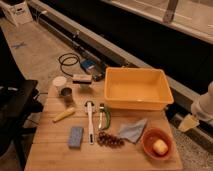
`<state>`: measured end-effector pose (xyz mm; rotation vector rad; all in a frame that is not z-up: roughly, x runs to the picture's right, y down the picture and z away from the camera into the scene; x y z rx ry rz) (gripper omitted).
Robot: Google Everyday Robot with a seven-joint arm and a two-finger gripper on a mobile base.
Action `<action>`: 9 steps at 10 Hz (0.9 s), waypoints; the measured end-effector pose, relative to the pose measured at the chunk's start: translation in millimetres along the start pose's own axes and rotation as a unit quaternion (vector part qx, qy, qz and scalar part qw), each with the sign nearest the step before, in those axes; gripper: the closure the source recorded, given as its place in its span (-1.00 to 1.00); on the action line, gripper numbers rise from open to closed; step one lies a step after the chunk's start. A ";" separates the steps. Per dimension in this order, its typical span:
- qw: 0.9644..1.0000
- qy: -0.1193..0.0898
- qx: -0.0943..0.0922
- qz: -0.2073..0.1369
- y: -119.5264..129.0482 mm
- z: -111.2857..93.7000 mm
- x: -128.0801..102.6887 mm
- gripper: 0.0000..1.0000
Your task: Place fork in metal cup
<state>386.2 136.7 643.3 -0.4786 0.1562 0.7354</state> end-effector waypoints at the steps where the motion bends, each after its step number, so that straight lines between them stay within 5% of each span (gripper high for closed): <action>1: 1.000 0.000 0.000 0.000 0.0 0.0 0.0 -0.60; 7: 1.000 0.000 0.000 0.000 0.2 -0.2 0.2 -0.60; 9: 1.000 -0.005 0.012 -0.024 2.9 -8.9 -6.0 -0.60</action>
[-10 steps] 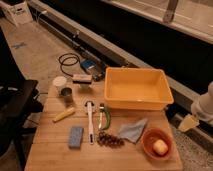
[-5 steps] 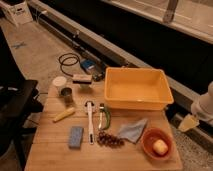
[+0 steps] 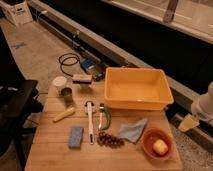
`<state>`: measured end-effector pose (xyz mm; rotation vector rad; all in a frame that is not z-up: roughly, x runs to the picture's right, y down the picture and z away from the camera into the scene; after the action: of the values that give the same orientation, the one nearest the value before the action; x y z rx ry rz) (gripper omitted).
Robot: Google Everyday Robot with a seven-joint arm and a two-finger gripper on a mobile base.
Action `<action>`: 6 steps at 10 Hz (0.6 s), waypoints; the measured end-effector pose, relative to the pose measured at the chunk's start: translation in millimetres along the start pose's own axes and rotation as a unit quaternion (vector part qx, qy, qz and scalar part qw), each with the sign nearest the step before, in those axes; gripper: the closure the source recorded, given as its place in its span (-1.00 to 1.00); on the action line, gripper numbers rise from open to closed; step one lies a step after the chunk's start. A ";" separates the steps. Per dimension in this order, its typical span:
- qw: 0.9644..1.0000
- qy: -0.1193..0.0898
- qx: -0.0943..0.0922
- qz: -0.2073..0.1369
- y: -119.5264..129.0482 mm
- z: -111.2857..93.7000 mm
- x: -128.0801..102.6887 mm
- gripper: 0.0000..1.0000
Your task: Place fork in metal cup
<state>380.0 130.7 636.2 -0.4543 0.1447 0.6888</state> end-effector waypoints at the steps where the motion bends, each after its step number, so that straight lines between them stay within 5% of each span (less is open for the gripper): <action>1: 1.000 -0.004 0.003 -0.020 6.0 -6.8 -10.6 -0.60; 4: 0.997 -0.019 0.004 -0.079 40.6 -13.4 -54.8 -0.60; 6: 0.991 -0.032 -0.002 -0.129 76.2 -16.3 -93.4 -0.60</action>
<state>259.9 120.9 620.2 -0.4446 0.0232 0.4484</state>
